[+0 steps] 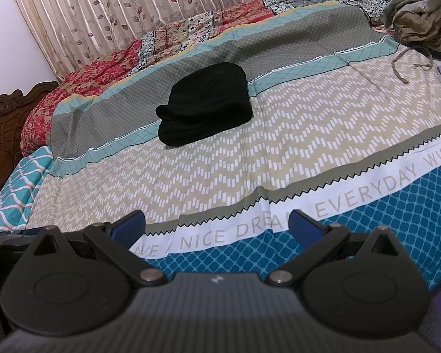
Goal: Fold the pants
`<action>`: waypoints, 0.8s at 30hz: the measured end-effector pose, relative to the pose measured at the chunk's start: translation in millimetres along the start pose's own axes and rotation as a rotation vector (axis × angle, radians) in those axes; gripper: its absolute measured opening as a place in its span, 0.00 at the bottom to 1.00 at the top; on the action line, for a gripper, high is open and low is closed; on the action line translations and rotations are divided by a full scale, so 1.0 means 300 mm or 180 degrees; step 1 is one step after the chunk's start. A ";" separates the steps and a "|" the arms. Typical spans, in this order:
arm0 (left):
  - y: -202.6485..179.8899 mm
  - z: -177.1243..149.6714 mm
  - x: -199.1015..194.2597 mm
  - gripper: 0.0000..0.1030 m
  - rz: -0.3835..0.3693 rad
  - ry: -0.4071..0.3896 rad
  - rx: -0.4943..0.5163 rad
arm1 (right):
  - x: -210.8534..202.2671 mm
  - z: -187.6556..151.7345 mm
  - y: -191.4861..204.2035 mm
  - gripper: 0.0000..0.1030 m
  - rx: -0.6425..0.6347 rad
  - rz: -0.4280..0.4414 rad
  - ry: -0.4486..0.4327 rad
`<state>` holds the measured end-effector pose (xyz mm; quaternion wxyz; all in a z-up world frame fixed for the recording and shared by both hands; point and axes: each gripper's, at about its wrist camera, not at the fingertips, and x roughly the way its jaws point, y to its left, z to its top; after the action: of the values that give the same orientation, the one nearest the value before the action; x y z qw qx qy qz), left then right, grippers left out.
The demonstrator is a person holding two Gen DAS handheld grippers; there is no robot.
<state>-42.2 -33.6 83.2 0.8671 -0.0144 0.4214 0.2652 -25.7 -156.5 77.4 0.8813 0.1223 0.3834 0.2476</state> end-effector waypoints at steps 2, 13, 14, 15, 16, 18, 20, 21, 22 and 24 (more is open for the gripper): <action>0.002 0.000 0.003 1.00 0.0005 0.0016 -0.0013 | 0.001 0.000 -0.001 1.00 0.0001 -0.0001 0.0003; -0.005 0.001 0.011 1.00 0.0033 0.0065 0.0005 | -0.001 0.001 0.003 1.00 0.0007 -0.0003 0.0005; -0.005 0.001 0.013 1.00 0.0034 0.0074 0.0006 | 0.000 0.001 0.002 1.00 0.0006 -0.0003 0.0006; -0.005 0.001 0.015 1.00 0.0034 0.0082 0.0007 | 0.000 0.001 0.001 1.00 0.0007 -0.0002 0.0008; -0.005 0.000 0.017 1.00 0.0033 0.0091 0.0008 | 0.000 0.003 0.000 1.00 0.0009 0.0000 0.0010; -0.005 -0.001 0.020 1.00 0.0027 0.0103 0.0009 | 0.001 0.003 -0.001 1.00 0.0008 0.0001 0.0013; -0.005 -0.002 0.020 1.00 0.0025 0.0105 0.0010 | 0.001 0.003 -0.001 1.00 0.0008 0.0001 0.0012; -0.005 -0.003 0.020 1.00 0.0024 0.0105 0.0010 | 0.001 0.004 -0.002 1.00 0.0008 0.0002 0.0014; -0.005 -0.003 0.020 1.00 0.0022 0.0106 0.0010 | 0.001 0.004 -0.002 1.00 0.0009 0.0003 0.0015; -0.005 -0.003 0.020 1.00 0.0026 0.0107 0.0008 | 0.003 0.002 -0.002 1.00 0.0016 0.0002 0.0018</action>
<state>-39.0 -32.5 77.9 0.8589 -0.0160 0.4362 0.2679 -24.5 -156.6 77.1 0.8798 0.1239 0.3865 0.2472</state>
